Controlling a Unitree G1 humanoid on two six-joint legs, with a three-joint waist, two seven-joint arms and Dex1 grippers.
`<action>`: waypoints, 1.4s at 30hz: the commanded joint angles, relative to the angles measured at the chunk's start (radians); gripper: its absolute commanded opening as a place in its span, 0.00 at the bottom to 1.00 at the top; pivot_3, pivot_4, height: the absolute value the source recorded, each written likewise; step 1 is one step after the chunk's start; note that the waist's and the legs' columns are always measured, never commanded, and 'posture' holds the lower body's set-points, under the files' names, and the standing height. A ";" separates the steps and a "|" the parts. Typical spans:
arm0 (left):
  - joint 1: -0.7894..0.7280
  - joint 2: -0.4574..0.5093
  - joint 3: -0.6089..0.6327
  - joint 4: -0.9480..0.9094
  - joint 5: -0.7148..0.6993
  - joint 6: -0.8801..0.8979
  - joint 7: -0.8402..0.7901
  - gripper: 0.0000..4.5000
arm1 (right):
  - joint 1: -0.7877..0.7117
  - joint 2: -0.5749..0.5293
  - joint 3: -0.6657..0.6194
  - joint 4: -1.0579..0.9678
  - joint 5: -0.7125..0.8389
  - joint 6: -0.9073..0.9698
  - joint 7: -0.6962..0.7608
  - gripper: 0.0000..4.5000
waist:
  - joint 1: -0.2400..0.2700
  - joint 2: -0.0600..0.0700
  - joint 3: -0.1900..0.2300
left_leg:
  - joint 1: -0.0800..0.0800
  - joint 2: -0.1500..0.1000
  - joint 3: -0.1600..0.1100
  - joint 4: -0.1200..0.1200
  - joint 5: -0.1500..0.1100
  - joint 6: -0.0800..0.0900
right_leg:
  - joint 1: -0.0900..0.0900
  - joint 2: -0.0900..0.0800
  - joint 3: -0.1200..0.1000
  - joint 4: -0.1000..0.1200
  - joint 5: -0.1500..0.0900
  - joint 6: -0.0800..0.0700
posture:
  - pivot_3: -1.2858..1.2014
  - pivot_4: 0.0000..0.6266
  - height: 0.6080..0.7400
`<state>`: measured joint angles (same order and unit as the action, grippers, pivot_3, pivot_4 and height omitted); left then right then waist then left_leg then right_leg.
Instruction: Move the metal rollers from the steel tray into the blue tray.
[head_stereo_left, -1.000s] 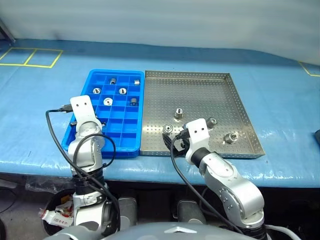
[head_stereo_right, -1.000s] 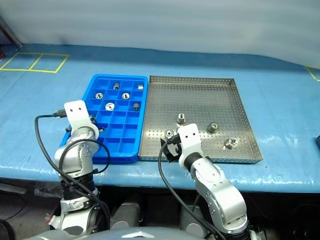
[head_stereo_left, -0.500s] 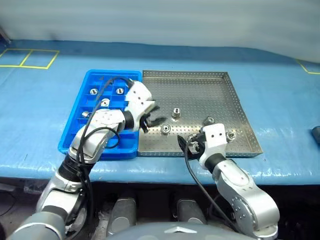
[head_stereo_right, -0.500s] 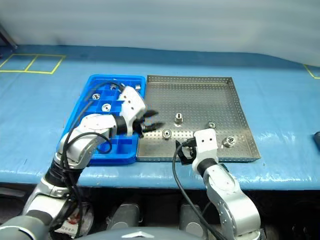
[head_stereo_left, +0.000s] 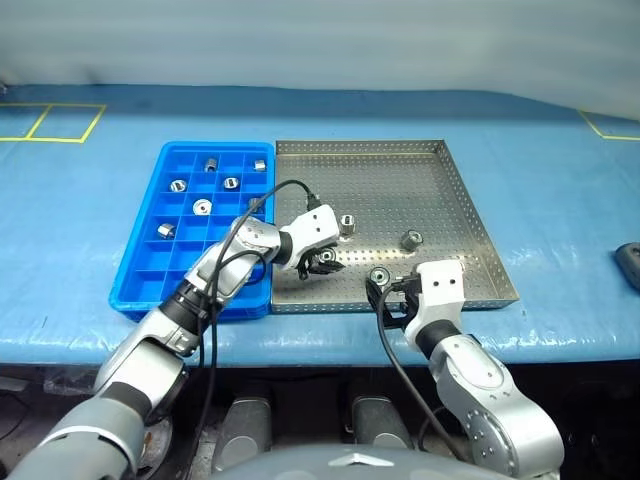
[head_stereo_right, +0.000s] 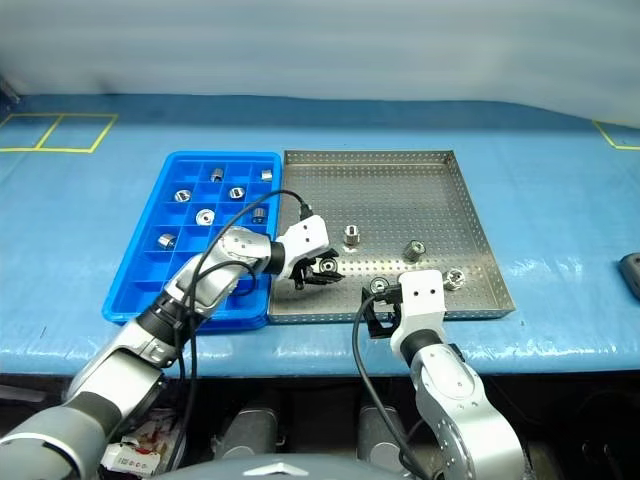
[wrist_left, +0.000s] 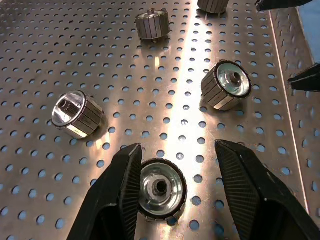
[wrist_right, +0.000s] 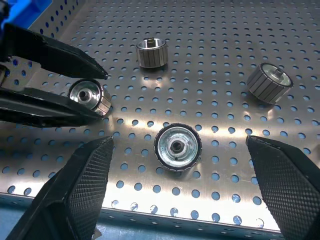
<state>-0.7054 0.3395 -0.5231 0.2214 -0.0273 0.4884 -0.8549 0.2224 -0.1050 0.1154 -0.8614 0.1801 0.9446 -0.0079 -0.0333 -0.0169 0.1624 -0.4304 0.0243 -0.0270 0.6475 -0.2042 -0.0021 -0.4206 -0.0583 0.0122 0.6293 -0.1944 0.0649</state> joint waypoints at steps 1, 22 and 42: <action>-0.040 -0.038 0.028 0.043 0.032 -0.030 0.034 0.64 | 0.004 0.006 0.005 -0.048 -0.007 -0.024 -0.009 1.00 | -0.004 0.000 0.000 | 0.000 0.000 0.000 0.000 0.000 0.000 | 0.000 0.000 0.000 0.000 0.000 0.000 | 0.48 0.24 1.00; 0.025 -0.012 0.056 0.019 0.074 -0.006 -0.009 0.87 | -0.027 0.004 0.003 -0.028 -0.008 -0.012 -0.006 1.00 | -0.006 0.000 0.000 | 0.000 0.001 0.001 0.001 0.000 0.000 | -0.001 0.000 0.001 0.002 0.000 0.000 | 0.49 0.24 1.00; 0.140 -0.160 0.532 -0.411 -0.007 0.310 0.466 0.40 | -0.116 -0.003 0.047 0.029 0.011 0.007 0.046 1.00 | 0.001 0.000 0.000 | 0.004 0.001 0.000 0.002 0.000 0.000 | 0.002 0.001 0.001 0.005 0.000 0.001 | 0.54 0.24 1.00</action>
<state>-0.5867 0.1812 -0.0366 -0.1115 -0.0493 0.7719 -0.4628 0.1267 -0.1074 0.1533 -0.8263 0.1786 0.9534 0.0253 -0.0328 -0.0167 0.1622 -0.4255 0.0250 -0.0270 0.6493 -0.2041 -0.0021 -0.4176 -0.0572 0.0134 0.6340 -0.1941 0.0653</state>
